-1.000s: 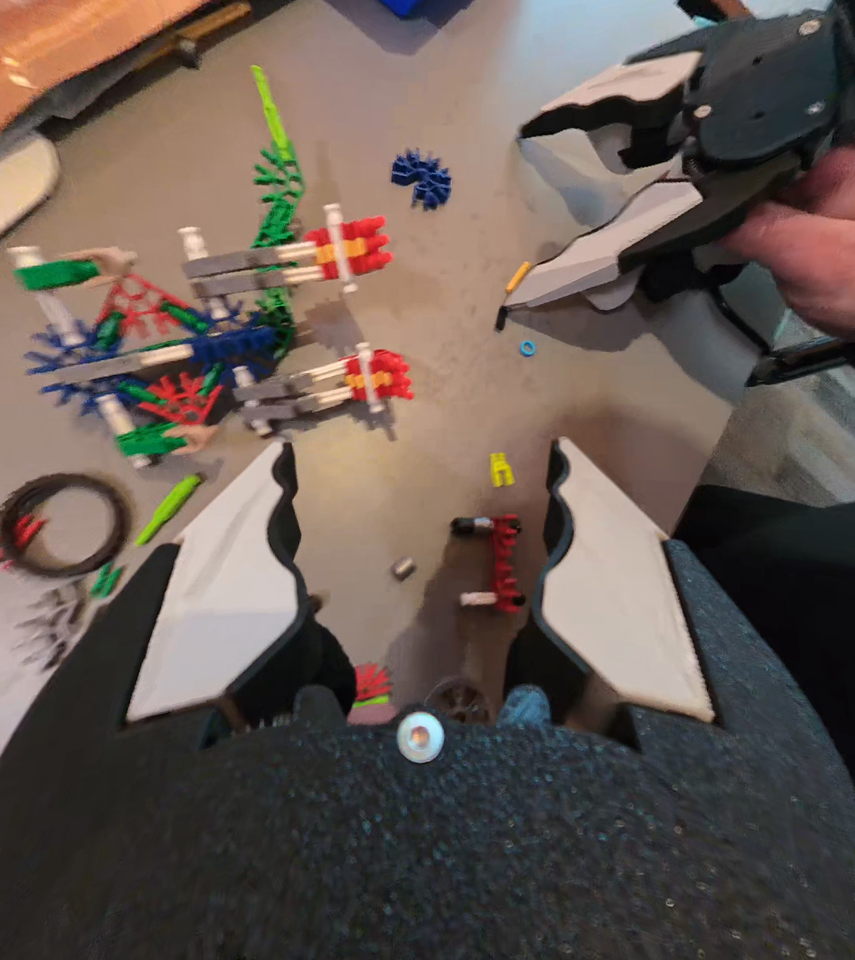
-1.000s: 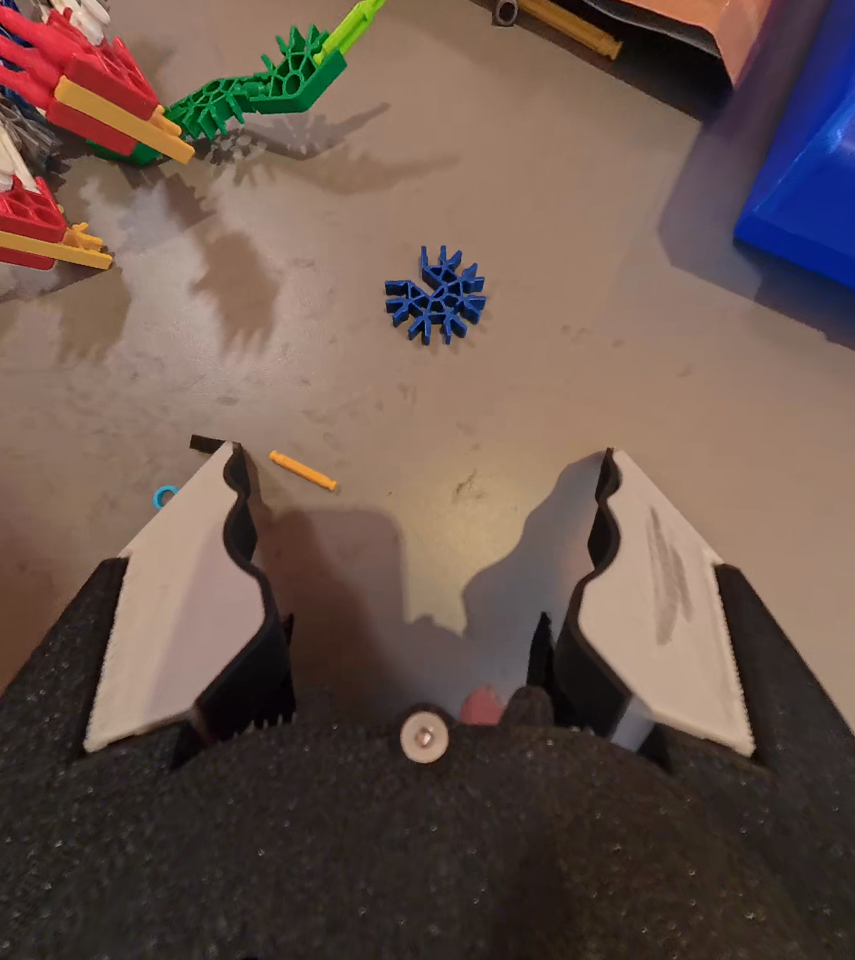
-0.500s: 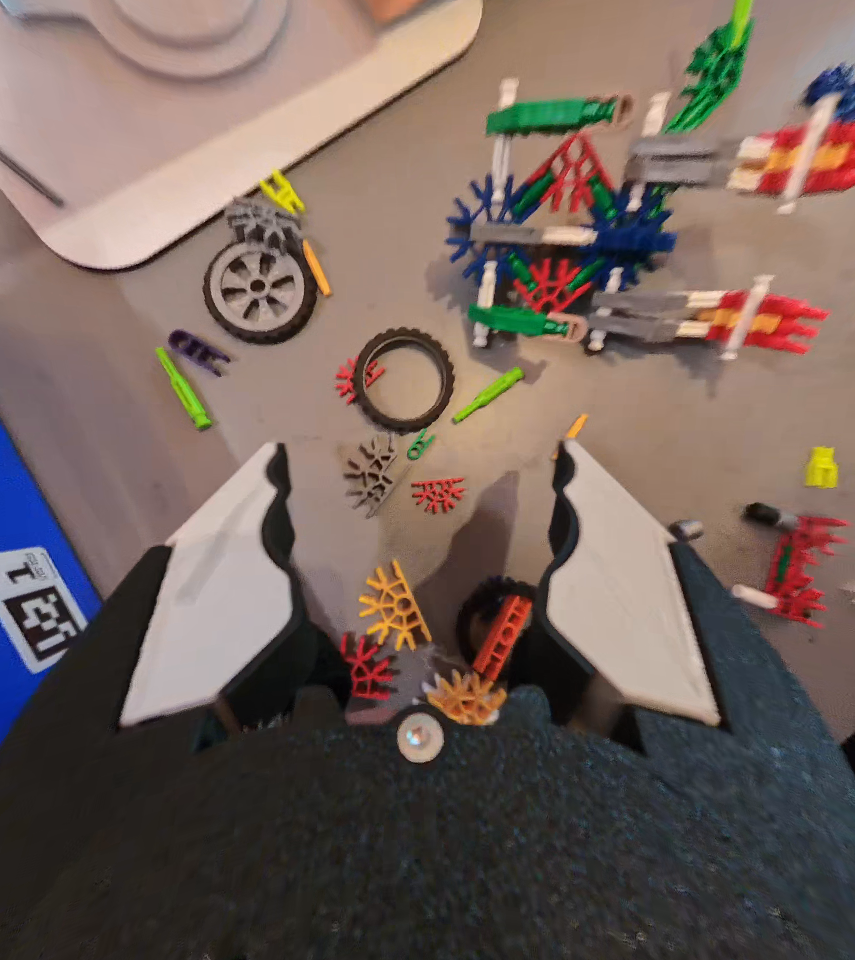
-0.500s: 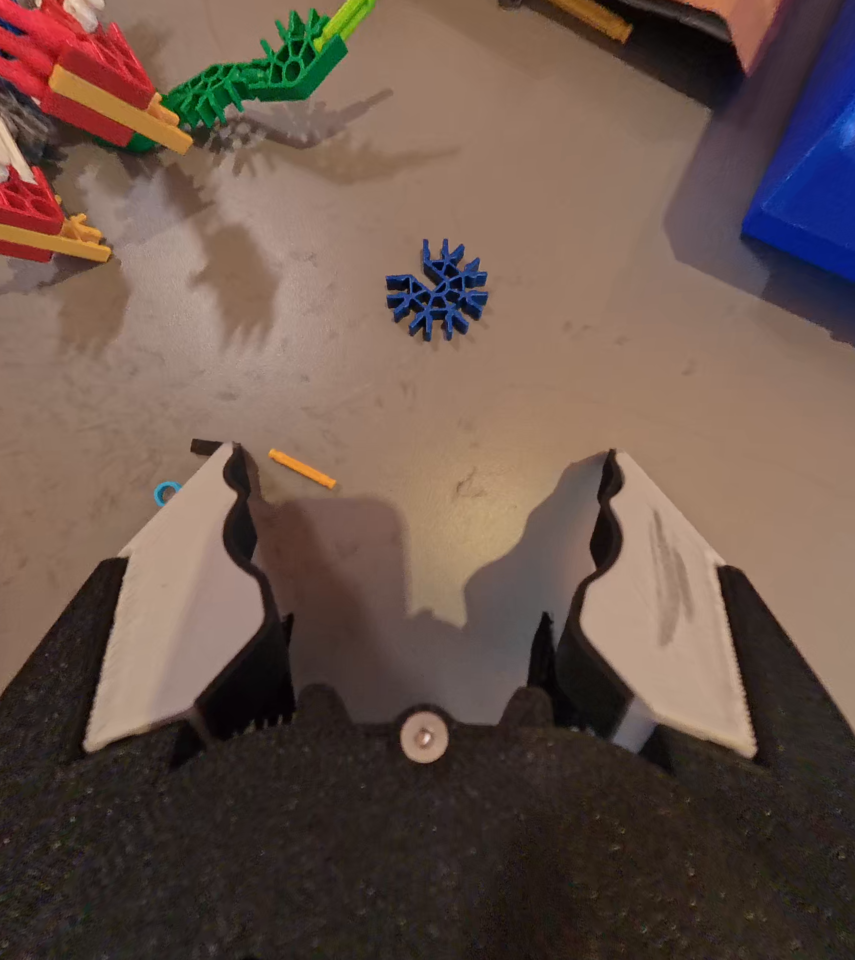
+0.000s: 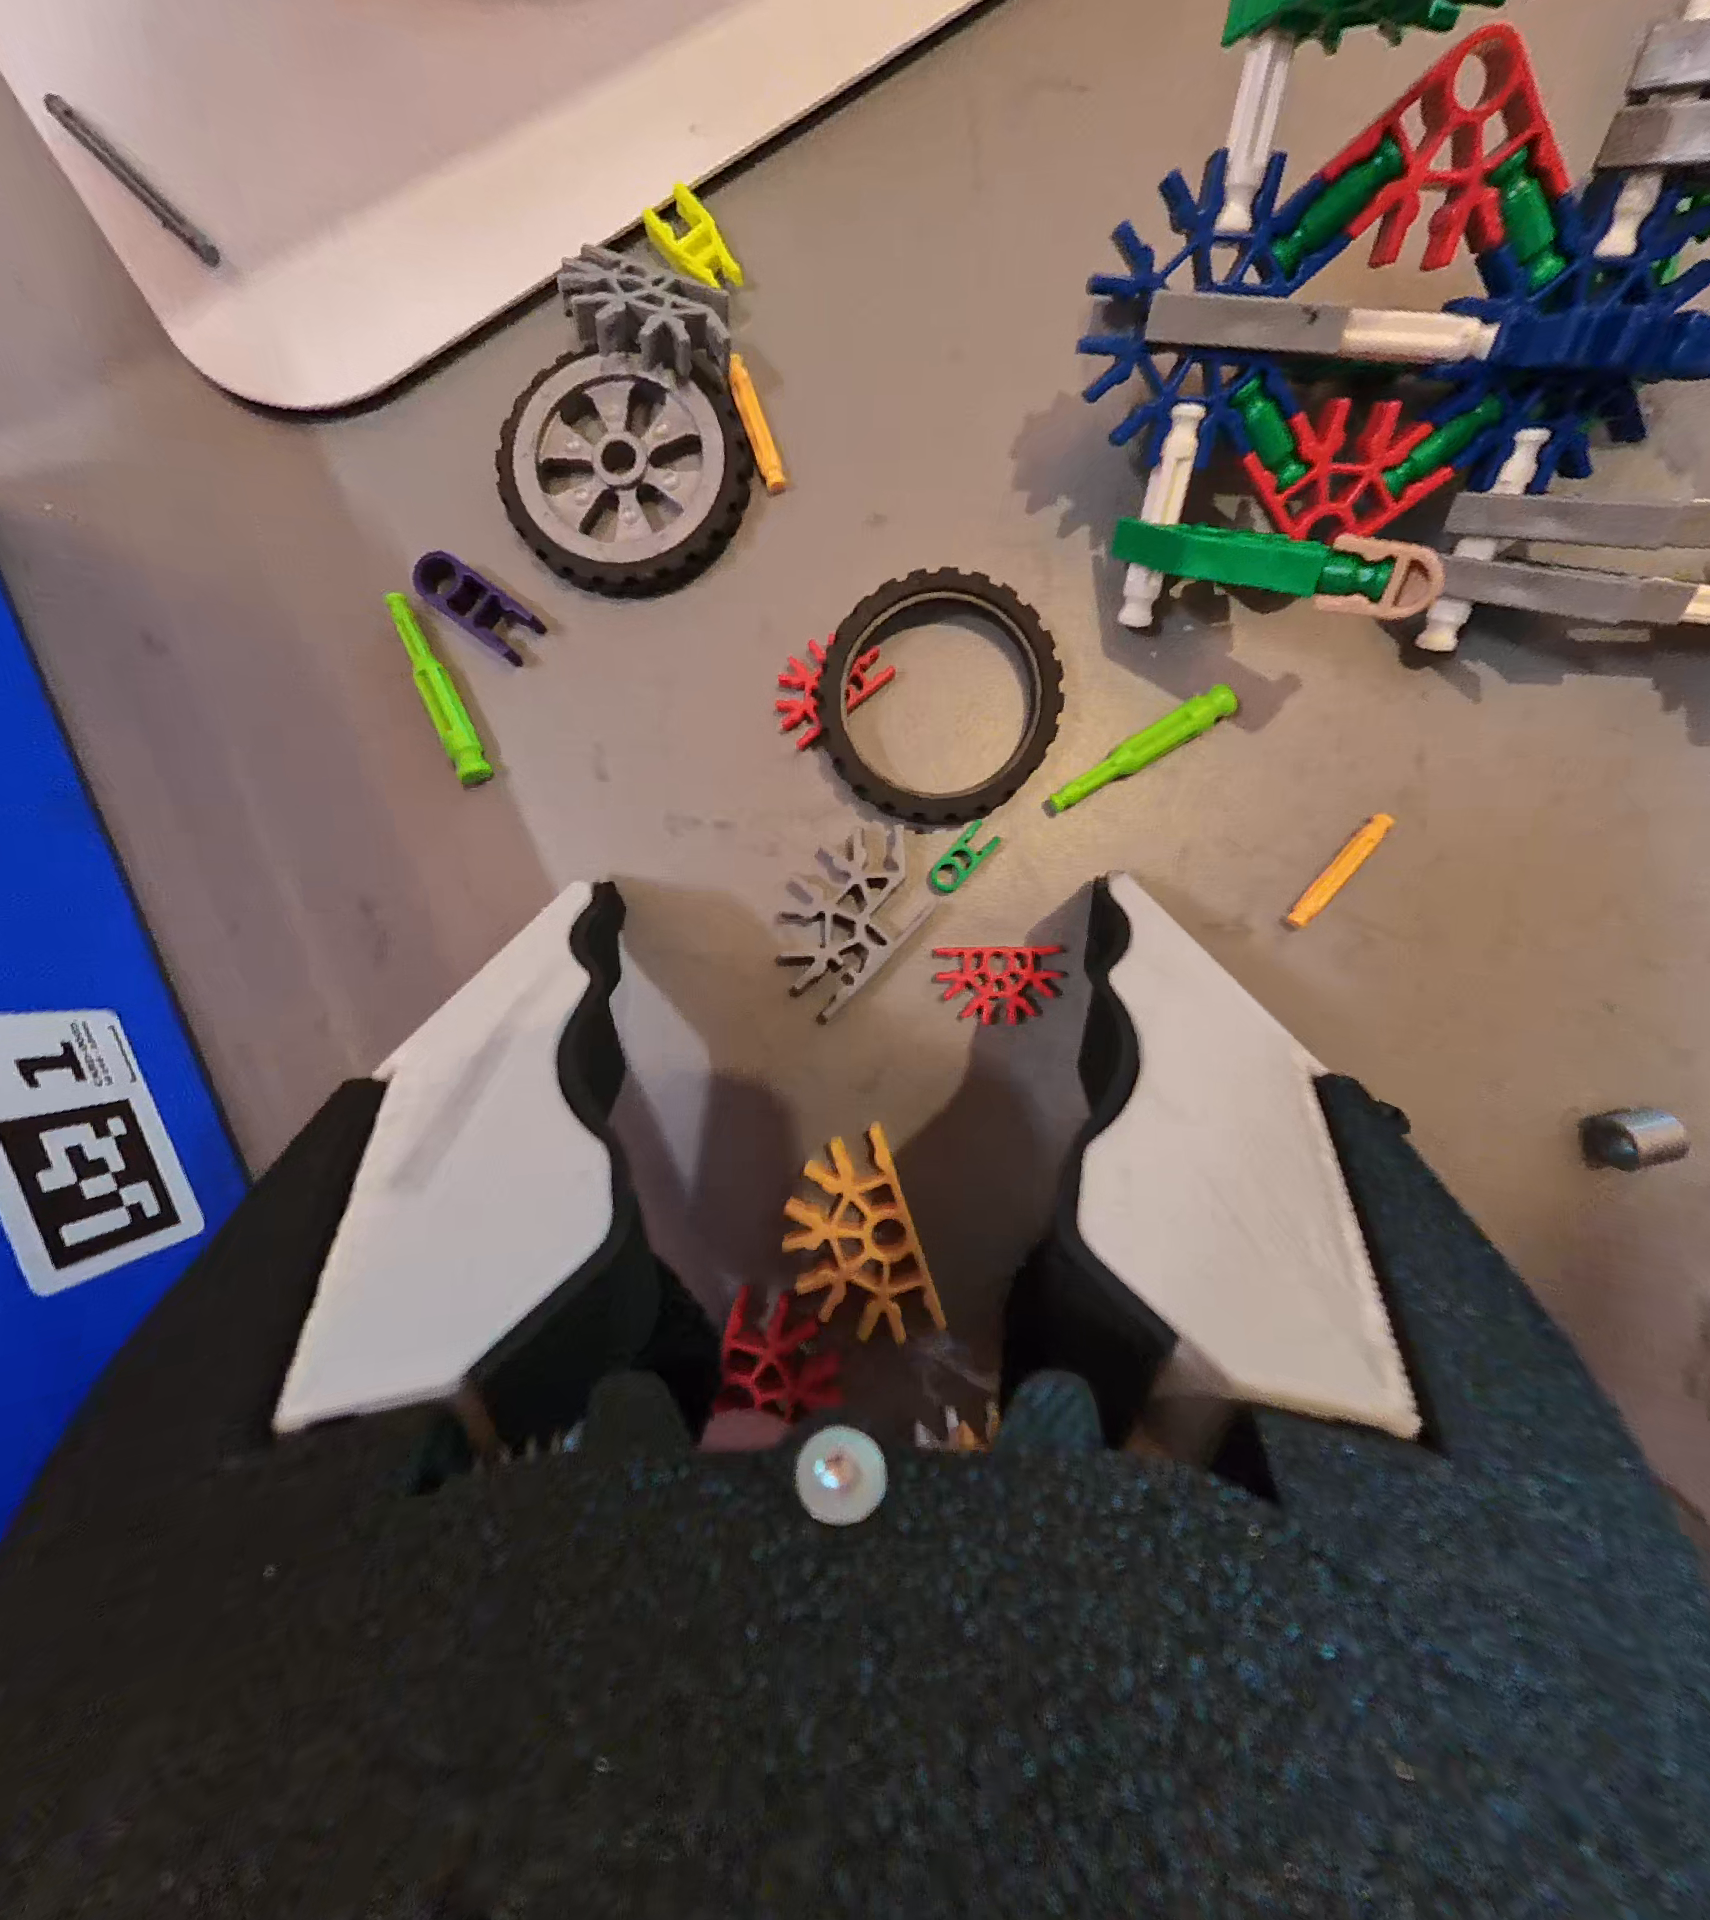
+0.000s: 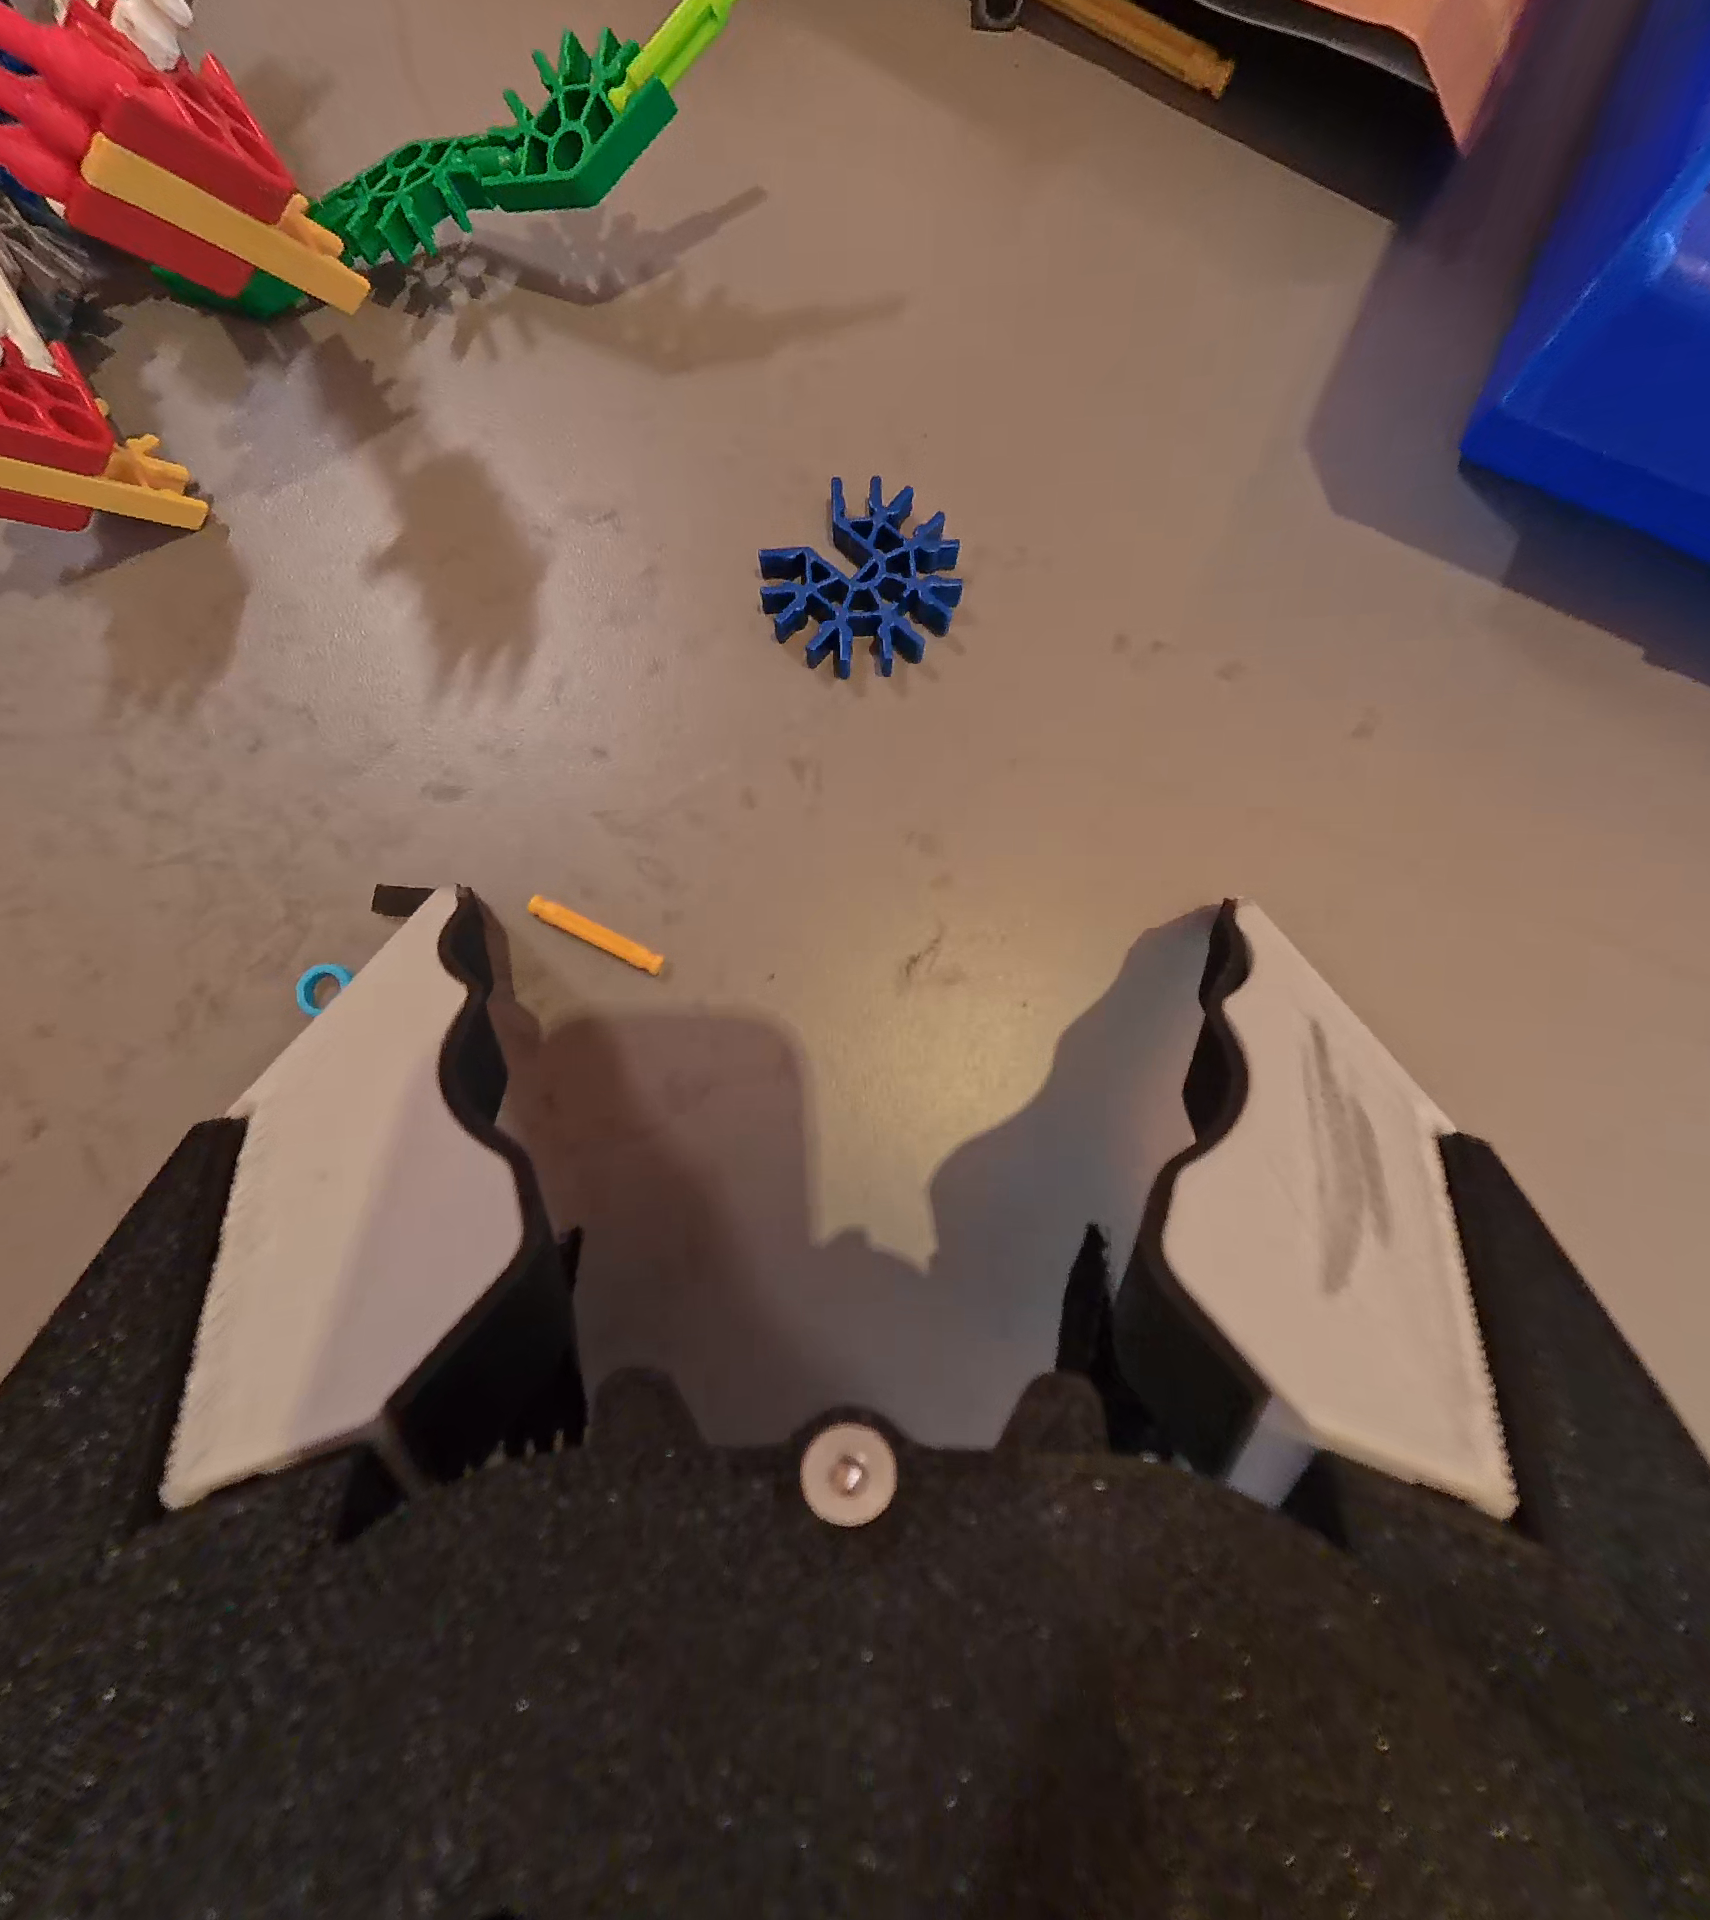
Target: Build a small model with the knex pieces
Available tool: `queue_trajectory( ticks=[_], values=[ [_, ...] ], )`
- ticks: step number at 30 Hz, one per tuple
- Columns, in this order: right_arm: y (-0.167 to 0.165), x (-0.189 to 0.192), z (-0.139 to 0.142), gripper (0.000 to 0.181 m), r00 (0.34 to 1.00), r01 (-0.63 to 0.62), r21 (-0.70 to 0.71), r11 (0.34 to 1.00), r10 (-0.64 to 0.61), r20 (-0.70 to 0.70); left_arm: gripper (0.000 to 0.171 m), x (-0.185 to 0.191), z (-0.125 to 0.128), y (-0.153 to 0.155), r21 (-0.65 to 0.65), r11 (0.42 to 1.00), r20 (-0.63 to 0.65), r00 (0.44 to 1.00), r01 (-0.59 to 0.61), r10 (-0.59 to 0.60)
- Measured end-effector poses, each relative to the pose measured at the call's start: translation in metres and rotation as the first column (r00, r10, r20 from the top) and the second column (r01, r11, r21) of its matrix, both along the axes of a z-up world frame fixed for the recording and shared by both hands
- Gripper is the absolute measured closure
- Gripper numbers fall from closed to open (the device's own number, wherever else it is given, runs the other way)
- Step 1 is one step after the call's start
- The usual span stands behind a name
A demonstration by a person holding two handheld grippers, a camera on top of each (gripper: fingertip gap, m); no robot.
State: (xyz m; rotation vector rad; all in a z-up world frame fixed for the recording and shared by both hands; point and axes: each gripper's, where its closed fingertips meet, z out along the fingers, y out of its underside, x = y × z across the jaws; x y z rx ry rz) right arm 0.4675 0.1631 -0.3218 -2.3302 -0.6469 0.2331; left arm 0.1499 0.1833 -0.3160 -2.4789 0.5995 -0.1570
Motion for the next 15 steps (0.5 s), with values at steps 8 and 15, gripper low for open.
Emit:
queue_trajectory(
  ticks=[8, 15],
  values=[
    [-0.001, 0.0, 0.0, 0.047, 1.0, -0.001, 0.001, 1.0, 0.001, 0.001, 0.103, -0.019, 0.001, -0.002, 0.013, 0.993, 0.02, 0.993, -0.118, 0.118],
    [0.0, -0.001, 0.0, 0.047, 1.0, 0.004, 0.004, 1.0, -0.004, -0.002, 0.123, -0.024, 0.004, -0.001, 0.062, 0.986, -0.015, 0.988, -0.154, 0.155]
  ],
)
